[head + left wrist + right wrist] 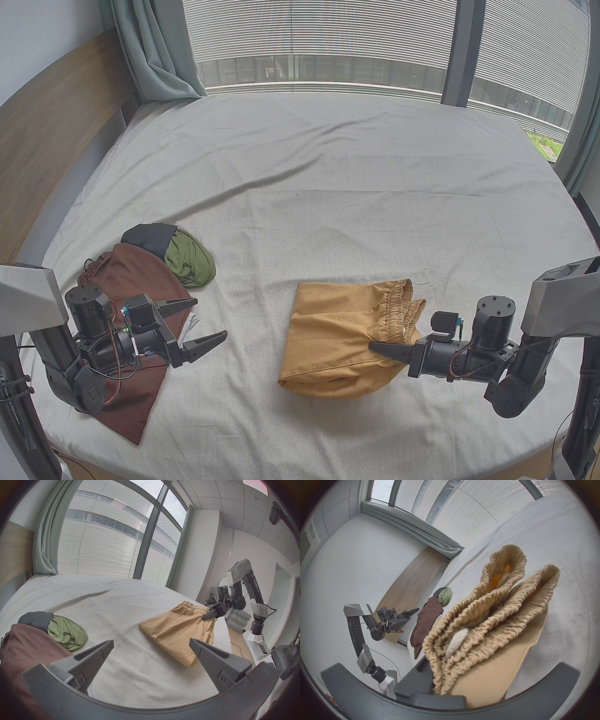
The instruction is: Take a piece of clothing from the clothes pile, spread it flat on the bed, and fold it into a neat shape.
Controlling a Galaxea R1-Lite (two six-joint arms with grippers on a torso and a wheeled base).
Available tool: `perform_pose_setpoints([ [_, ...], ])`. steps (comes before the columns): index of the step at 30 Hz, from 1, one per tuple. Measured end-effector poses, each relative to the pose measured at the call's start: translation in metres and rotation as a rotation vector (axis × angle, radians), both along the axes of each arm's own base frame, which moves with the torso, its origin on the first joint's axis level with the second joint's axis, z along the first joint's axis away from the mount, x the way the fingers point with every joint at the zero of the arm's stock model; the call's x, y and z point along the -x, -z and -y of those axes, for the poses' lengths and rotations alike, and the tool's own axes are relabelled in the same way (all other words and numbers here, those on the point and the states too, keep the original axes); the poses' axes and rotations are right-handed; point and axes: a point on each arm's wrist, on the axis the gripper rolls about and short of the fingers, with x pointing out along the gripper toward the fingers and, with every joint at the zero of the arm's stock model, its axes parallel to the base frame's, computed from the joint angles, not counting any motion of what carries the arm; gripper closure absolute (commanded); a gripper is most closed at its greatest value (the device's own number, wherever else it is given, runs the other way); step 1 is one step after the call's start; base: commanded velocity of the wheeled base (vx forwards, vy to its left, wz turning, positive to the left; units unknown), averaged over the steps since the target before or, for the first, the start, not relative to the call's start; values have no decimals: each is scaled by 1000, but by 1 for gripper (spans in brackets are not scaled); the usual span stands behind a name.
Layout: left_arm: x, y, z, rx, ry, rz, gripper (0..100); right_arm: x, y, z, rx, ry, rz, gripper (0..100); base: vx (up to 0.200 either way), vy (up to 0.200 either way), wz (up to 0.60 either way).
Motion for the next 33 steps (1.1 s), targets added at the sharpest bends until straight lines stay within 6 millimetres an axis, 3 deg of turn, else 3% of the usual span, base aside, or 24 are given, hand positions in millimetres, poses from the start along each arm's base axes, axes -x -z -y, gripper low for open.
perform_pose_setpoints([
  [19, 0, -1, 0, 1, -1, 5, 0, 5, -23, -4, -45, -89, 68, 100, 0, 0, 0],
  [33, 0, -1, -1, 1, -3, 6, 0, -6, -44, -7, -90, -90, 144, 100, 0, 0, 0],
])
